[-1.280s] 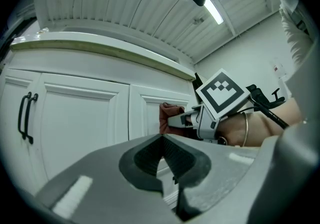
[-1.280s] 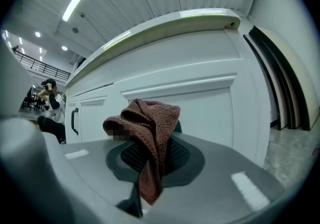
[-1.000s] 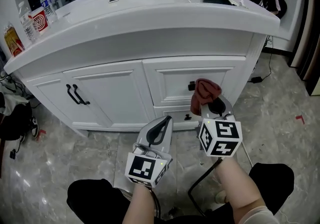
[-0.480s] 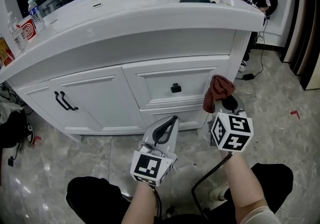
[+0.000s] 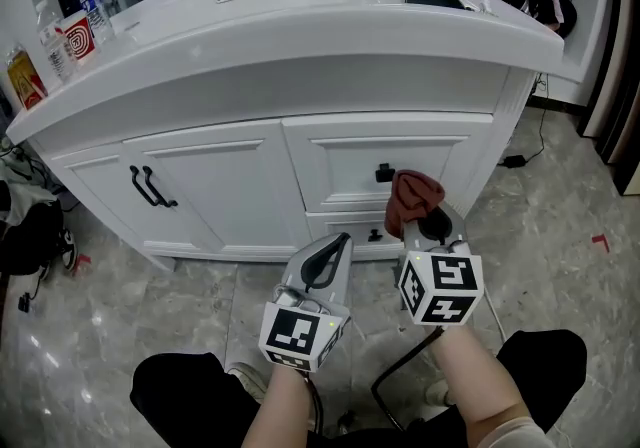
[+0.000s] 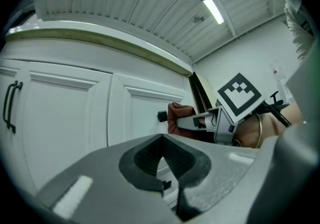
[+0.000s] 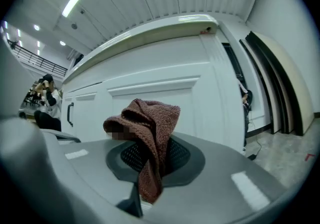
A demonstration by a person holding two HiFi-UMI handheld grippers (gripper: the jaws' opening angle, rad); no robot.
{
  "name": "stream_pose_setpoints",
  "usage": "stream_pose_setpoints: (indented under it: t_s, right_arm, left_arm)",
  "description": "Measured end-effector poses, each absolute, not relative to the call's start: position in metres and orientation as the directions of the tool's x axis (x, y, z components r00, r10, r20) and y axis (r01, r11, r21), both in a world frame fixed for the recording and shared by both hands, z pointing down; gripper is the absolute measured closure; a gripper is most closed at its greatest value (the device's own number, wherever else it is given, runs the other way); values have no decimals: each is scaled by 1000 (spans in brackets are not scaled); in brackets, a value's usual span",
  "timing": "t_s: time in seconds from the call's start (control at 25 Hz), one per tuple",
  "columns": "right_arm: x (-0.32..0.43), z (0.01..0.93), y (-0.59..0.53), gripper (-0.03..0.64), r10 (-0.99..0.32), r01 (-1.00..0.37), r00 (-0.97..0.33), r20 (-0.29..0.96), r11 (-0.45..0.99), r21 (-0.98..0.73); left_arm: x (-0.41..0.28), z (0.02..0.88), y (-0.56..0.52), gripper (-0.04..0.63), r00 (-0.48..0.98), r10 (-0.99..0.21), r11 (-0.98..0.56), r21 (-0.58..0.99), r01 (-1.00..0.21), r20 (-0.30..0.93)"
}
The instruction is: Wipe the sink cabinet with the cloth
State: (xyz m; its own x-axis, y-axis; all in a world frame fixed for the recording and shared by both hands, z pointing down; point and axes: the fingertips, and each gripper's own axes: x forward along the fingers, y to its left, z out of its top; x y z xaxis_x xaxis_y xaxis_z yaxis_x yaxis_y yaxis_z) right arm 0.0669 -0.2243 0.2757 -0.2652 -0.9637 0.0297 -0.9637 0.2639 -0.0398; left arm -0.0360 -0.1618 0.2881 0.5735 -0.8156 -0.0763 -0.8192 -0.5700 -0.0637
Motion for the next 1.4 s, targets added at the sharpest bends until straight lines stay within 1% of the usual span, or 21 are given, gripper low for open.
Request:
stream_pose_setpoints:
  t_s: [0.16,0.28,0.44,0.6,1.0,1.4]
  right_arm:
    - [2,295,-224,537,-922,-923,-383,59,381,-43]
    - [-35,308,-227,537,-892,-895,-445,75,442,-55]
    - [-70,322,-232,537,-861,-866,-500,93,495,-70]
    - [-86,322,-240,537,-852,-856,-516,90,510,-81]
    - [-67,329,-249,535,-856,-859,-508,98,495,-126]
    - [-6,320,-254,535,-898,-891,-431,94,406,-204]
  left_arm:
    - [-75,293,-165,595,499,-864,-496,-50,-867,-73]
    - [-100,300,-167,595,454,-889,-452,-40,-891,-65]
    - [-124,309,-167,595,413,-909,-412,-23,-911,-58]
    - [-132,317,-170,595,401,-915,-401,-16,-916,-41]
    - [-120,328,-175,595,429,-903,-429,-7,-903,-21]
    - [-70,321,-182,595,511,-859,-511,-13,-860,-37]
